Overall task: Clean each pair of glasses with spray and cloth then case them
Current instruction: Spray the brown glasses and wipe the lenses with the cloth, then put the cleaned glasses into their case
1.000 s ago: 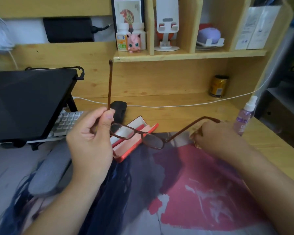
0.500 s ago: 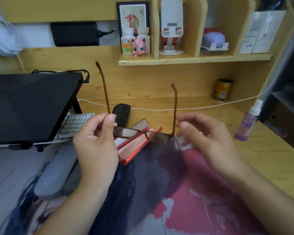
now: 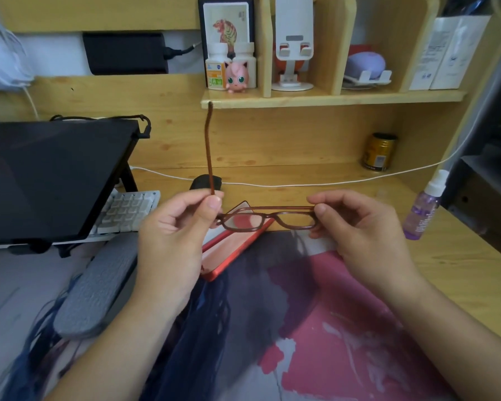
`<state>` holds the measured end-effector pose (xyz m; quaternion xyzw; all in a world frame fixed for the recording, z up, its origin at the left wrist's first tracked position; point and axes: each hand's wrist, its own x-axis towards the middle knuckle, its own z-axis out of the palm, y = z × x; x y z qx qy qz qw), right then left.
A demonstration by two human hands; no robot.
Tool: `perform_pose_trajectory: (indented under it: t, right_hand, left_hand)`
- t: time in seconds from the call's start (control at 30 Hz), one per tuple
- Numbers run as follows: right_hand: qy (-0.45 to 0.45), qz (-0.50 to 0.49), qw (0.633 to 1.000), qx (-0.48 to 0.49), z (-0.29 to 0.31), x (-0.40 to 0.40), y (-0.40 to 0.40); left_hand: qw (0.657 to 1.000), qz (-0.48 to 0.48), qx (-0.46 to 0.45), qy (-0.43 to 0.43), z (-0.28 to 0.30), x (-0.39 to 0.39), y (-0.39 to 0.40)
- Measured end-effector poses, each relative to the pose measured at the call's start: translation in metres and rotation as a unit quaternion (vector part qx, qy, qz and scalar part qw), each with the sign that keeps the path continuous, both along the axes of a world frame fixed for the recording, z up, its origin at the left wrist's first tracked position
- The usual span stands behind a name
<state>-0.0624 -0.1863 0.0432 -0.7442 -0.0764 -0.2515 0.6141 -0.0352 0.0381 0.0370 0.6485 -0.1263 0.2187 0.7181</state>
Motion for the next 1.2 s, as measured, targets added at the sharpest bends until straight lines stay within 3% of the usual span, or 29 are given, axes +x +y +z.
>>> perform_pose_trajectory:
  t: [0.1, 0.17, 0.27, 0.33, 0.47, 0.57, 0.67, 0.83, 1.03, 1.2]
  right_hand:
    - [-0.001, -0.01, 1.0, -0.006, -0.001, 0.003, -0.003]
    - [0.004, -0.007, 1.0, 0.007, -0.001, 0.003, -0.004]
    - [0.003, -0.004, 1.0, 0.012, 0.002, 0.002, -0.005]
    - [0.01, -0.004, 1.0, -0.001, 0.0, 0.003, -0.006]
    - [0.046, 0.013, 0.999, -0.015, 0.002, 0.002, -0.008]
    - [0.078, 0.016, 0.993, -0.093, -0.001, 0.004, -0.01]
    - [0.062, -0.001, 0.972, -0.228, -0.009, 0.007, -0.013]
    - [0.078, 0.068, 0.97, -0.221, -0.015, 0.005, -0.005]
    - [0.059, 0.053, 0.919, -0.386, -0.021, 0.004, -0.004]
    - [0.026, 0.055, 0.907, -0.418, -0.022, 0.002, -0.002]
  left_hand:
    - [0.998, -0.007, 0.058, -0.02, 0.001, 0.0, 0.003]
    - [0.988, -0.001, 0.145, -0.059, 0.001, 0.0, 0.005]
    - [0.938, -0.009, 0.319, -0.134, -0.002, 0.001, 0.009]
    - [0.915, -0.045, 0.377, -0.134, -0.005, 0.001, 0.01]
    - [0.904, -0.074, 0.409, -0.101, -0.006, 0.003, 0.012]
    - [0.89, -0.059, 0.442, -0.1, -0.007, 0.005, 0.013]
    - [0.88, -0.039, 0.458, -0.118, -0.007, 0.002, 0.01]
    - [0.857, -0.055, 0.489, -0.153, -0.009, 0.002, 0.01]
    - [0.855, -0.081, 0.49, -0.147, -0.008, 0.001, 0.009]
    - [0.855, -0.1, 0.495, -0.115, -0.007, -0.002, 0.01]
